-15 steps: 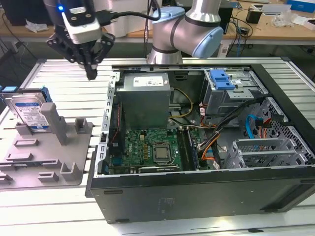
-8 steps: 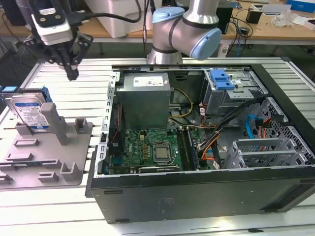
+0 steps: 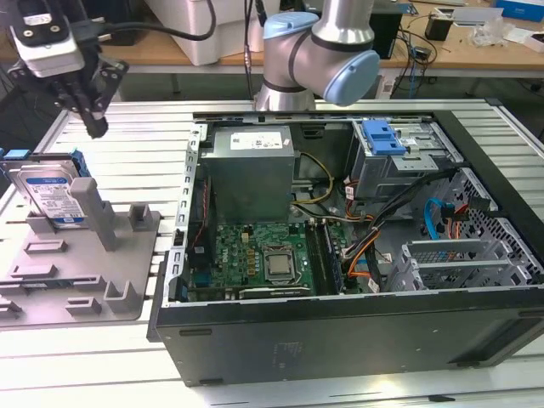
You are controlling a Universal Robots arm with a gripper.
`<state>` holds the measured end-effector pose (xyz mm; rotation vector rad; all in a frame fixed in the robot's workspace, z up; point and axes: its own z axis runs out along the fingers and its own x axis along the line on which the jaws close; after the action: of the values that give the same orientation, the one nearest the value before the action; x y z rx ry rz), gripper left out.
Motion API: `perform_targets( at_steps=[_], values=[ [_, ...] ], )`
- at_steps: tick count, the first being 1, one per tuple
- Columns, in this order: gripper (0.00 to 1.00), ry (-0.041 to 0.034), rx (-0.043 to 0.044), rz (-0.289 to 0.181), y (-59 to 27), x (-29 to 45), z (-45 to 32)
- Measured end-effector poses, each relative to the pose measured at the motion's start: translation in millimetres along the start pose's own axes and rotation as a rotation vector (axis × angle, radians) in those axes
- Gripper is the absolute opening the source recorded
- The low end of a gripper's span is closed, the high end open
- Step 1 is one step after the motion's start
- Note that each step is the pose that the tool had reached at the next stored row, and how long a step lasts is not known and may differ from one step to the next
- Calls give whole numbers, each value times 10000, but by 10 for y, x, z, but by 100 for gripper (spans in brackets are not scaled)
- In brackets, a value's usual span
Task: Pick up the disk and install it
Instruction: 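Reach for the disk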
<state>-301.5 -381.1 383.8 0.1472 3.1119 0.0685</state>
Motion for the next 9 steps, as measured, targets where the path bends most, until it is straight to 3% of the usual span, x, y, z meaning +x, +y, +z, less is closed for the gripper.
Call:
perform_targets(
  at_steps=[4, 7, 9],
  values=[
    [11, 1, 1, 1, 58, 228, 19],
    [11, 0, 0, 0, 88, 337, 30],
    [11, 0, 1, 1, 124, 451, 40]
  ],
)
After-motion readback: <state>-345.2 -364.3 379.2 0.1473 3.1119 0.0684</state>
